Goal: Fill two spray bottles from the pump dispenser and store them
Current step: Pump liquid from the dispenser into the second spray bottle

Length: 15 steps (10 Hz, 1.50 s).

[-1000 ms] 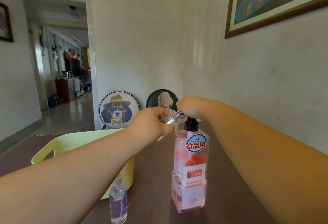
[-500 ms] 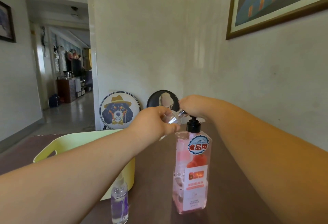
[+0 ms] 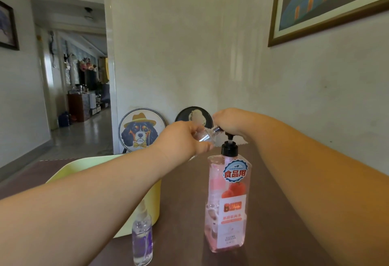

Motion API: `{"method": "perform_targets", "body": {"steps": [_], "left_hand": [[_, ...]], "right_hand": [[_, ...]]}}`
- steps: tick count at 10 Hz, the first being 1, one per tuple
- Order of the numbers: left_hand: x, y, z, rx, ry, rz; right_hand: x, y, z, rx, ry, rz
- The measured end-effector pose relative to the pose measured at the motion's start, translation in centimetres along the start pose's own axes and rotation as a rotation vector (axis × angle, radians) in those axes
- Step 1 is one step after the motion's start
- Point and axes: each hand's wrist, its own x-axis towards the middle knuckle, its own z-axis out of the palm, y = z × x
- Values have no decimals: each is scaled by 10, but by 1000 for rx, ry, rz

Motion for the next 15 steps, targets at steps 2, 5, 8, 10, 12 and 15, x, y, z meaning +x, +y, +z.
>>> {"method": "perform_targets", "body": {"steps": [2, 5, 8, 10, 12, 15], "left_hand": [[1, -4, 6, 7, -24, -1], [0, 1, -1, 9, 19, 7], [-3, -6, 6, 0, -27, -11], [0, 4, 0, 36, 15, 26], [-1, -9, 11, 10, -40, -4], [-1, -5, 7, -32, -16, -3]], "right_hand": [[-3, 4, 9, -60, -36, 10], [-8, -3, -3, -6, 61, 11], [-17, -5, 8, -206, 44, 53], [-9, 0, -5, -62, 58, -8], [-16, 2, 11, -297, 22, -36], [-18, -3, 3, -53, 27, 30]]}}
